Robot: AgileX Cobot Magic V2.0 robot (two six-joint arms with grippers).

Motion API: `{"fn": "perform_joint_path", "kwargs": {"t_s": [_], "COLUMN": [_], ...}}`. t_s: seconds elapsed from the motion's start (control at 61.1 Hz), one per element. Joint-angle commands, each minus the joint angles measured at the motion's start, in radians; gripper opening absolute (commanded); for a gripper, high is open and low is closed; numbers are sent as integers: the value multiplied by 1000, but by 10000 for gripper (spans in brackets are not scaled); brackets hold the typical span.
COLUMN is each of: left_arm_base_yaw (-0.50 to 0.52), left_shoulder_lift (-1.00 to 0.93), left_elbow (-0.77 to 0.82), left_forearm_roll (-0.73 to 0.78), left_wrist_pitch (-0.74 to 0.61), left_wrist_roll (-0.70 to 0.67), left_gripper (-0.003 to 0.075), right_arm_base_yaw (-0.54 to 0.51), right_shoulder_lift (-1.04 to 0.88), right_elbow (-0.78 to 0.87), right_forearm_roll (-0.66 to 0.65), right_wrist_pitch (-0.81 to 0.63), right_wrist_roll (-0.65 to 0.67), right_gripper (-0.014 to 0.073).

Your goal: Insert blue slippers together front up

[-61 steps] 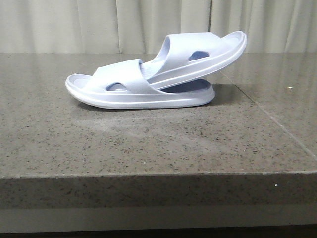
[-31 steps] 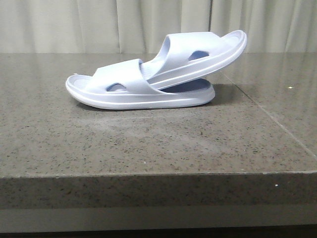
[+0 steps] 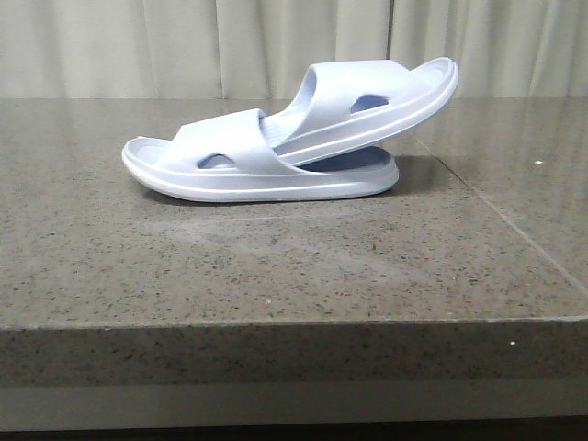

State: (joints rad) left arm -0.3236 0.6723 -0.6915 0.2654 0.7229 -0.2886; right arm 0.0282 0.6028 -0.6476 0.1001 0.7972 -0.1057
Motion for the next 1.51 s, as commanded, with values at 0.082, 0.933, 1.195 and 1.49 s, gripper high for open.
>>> {"fn": "perform_joint_path", "kwargs": {"t_s": [0.082,0.933,1.195,1.49], "left_arm_base_yaw": [-9,208,327,327], "left_shoulder_lift": [-2,-135,-412,-698], "left_elbow": [-26,123,397,614], "left_forearm_roll": [1,-265,-303,-317], "left_wrist_pitch": [-69,-356,-575,-636], "left_wrist_roll": [-10,289,289,276], "left_gripper": [-20,-20,-20,-20], "right_arm_base_yaw": [3,3,3,3], "right_shoulder_lift": [-3,-3,-3,-3], "right_elbow": [-24,-24,-24,-24], "right_forearm_roll": [-7,-7,-7,-7], "right_wrist_pitch": [-36,-36,-36,-36], "right_wrist_roll": [2,2,2,2], "right_gripper": [-67,-67,-67,-67]}}
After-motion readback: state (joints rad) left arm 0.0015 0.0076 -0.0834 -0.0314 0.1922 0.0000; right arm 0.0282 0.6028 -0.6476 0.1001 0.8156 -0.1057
